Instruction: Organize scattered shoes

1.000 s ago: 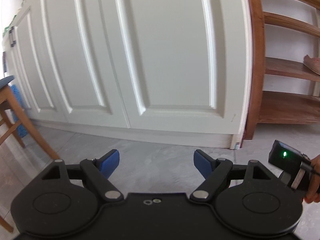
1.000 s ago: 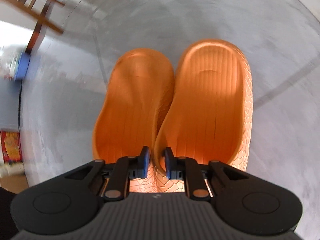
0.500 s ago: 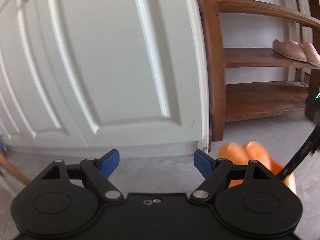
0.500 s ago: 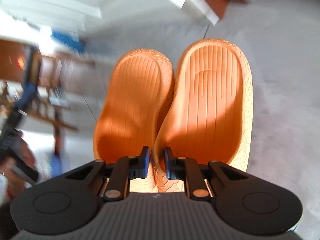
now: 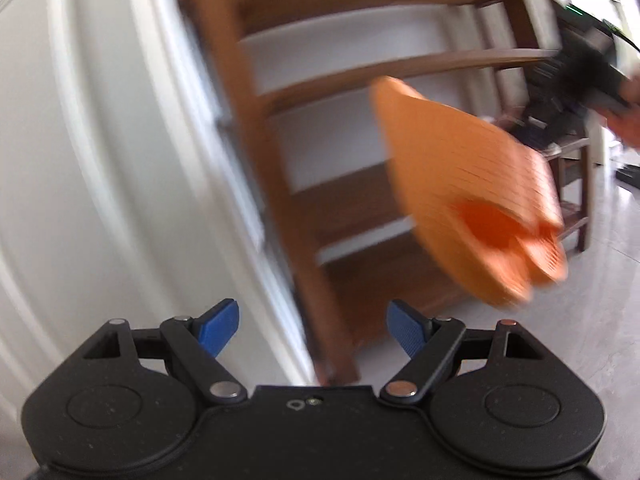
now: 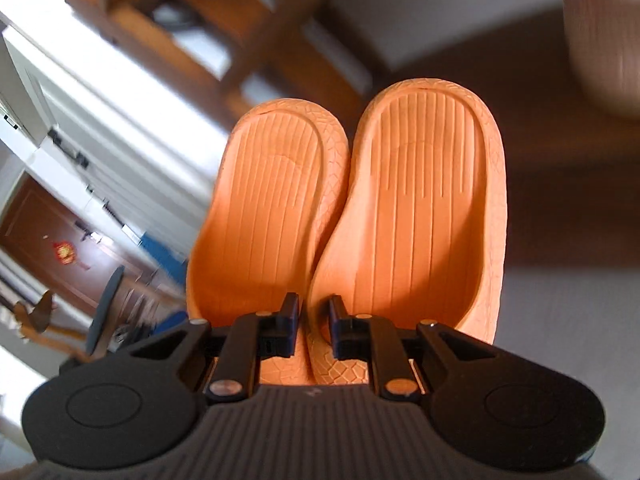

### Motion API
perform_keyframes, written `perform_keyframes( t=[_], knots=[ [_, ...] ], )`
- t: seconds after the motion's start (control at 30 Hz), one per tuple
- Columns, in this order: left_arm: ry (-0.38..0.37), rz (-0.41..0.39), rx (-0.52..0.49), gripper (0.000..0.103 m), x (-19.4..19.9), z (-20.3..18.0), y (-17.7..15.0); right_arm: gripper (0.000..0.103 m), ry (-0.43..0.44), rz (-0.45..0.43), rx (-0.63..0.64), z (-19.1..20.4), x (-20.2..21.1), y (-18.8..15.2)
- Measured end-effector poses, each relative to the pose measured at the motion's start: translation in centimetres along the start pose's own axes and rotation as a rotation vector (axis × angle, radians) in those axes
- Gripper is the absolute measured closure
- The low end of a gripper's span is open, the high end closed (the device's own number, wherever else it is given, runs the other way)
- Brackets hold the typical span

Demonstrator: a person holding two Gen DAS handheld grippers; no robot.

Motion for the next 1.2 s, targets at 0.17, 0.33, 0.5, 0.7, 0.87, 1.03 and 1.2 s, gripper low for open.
perform_keyframes(
  t=[0.17,0.33,0.5,0.7,0.87,1.03,1.2],
  knots=[
    [-0.057,0.016,0.02,0.02,-2.6,-3.4,1.9,0.096,-0.089,-0.075,0.058,-1.4,1.6,5.8],
    [-0.024,0.053,0.027,0.028,-8.4,-8.1,2.3,0.098,-0.194,-0.142,0.046,-5.5,-0.4,9.0],
    [-0.015,0.118,0.061,0.031,-10.6,-9.0,1.0,0.097,-0.303,-0.111,0.062,-8.1,-3.7,9.2],
    [-0.012,0.163,0.043,0.024,-9.0,-7.0,-0.8,0.101,-0.354,-0.125,0.075,-10.6,-4.7,10.0],
    [-0.059,0.147,0.113,0.024,-7.4,-6.2,-0.9,0.099,-0.421,-0.172,0.112,-11.4,-5.9,11.1],
    [-0.263,0.053,0.092,0.027,-5.6,-10.9,1.5,0.097,-0.431,-0.19,0.174,-10.3,-7.0,11.0],
    [-0.323,0.054,0.132,0.052,-6.5,-14.6,3.3,0.096,-0.401,-0.216,0.103,-10.7,-6.6,11.5]
  ],
)
Point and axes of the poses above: each gripper's, at about its wrist camera, not at the fingertips, and x roughly against the way its jaws point, z to its left, y to its top, the point moved 3 cm from there along -x, roughly the way its jaws point, and after that the axes turned 11 degrees about y, right-handed, at the moved point
